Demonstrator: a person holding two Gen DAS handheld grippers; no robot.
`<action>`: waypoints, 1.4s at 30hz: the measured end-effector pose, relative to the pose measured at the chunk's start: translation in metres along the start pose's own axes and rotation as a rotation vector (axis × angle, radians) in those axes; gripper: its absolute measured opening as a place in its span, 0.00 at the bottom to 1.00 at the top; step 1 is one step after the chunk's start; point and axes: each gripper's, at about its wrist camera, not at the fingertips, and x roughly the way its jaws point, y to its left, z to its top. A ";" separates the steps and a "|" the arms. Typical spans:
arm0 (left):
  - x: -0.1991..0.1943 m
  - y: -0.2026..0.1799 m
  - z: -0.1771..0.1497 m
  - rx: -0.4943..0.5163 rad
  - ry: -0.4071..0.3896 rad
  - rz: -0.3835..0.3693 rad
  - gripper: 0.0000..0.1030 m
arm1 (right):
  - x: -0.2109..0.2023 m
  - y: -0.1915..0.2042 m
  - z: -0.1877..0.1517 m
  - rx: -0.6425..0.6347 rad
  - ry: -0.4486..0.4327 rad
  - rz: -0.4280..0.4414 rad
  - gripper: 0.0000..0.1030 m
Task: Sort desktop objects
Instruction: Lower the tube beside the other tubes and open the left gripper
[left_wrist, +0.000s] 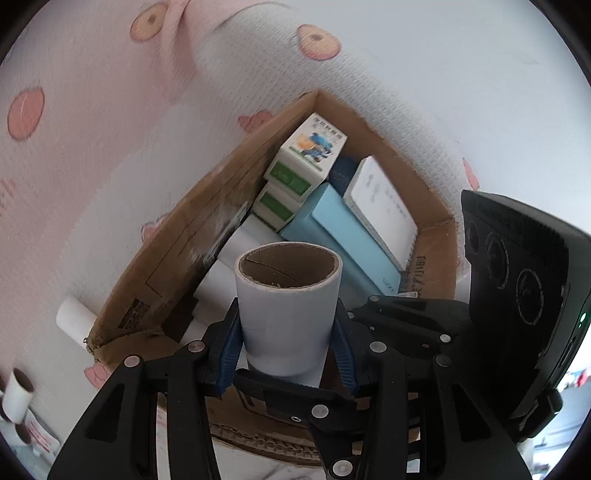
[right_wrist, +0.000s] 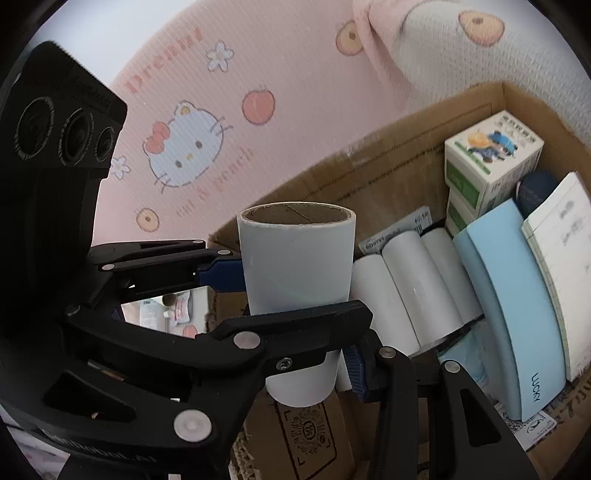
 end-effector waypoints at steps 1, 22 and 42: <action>-0.002 0.003 0.001 -0.011 -0.005 -0.003 0.46 | 0.002 0.000 0.000 -0.005 0.009 0.000 0.39; -0.010 0.025 0.011 -0.050 -0.017 0.046 0.46 | 0.044 -0.009 0.014 -0.029 0.181 -0.030 0.39; 0.003 0.025 0.013 0.026 0.050 0.029 0.14 | 0.083 -0.024 0.014 0.030 0.266 -0.014 0.39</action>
